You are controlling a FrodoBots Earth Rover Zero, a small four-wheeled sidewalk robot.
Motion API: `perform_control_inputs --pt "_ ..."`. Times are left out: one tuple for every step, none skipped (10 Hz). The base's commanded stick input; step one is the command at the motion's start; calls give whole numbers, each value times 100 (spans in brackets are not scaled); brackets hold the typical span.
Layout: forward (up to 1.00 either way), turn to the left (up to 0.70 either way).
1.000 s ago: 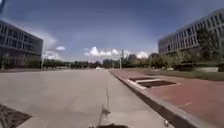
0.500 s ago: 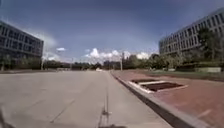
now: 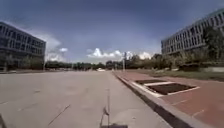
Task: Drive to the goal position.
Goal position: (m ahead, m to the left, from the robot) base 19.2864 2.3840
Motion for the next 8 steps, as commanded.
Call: perform_control_inputs --pt "70 0" --pt "70 0" --pt "70 0" --pt "70 0" --pt "70 0" --pt "70 0" --pt "70 0" --pt "70 0"
